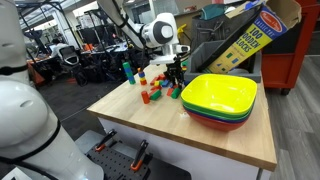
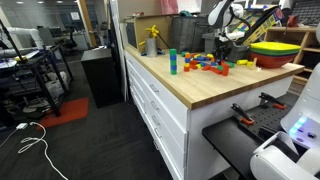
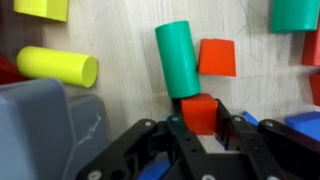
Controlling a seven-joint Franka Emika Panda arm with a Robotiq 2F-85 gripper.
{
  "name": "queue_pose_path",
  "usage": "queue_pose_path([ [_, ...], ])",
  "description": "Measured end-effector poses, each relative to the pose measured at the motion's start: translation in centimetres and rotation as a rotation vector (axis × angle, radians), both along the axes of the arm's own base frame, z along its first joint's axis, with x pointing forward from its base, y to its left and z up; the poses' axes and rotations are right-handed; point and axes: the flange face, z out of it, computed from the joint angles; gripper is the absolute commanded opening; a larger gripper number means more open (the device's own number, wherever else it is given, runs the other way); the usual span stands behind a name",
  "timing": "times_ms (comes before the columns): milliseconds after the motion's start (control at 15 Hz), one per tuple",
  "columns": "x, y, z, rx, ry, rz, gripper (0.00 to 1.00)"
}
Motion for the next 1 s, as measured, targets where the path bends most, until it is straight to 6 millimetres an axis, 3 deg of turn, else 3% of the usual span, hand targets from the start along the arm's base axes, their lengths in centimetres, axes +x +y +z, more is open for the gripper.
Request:
queue_pose_path([
  [267, 0.7, 0.3, 1.6, 0.025, -0.043, -0.041, 0.08],
  [667, 1.8, 1.6, 7.2, 0.071, -0.158, -0.071, 0.08],
  [1000, 2.2, 3.9, 11.3, 0.104, -0.236, -0.066, 0.08],
])
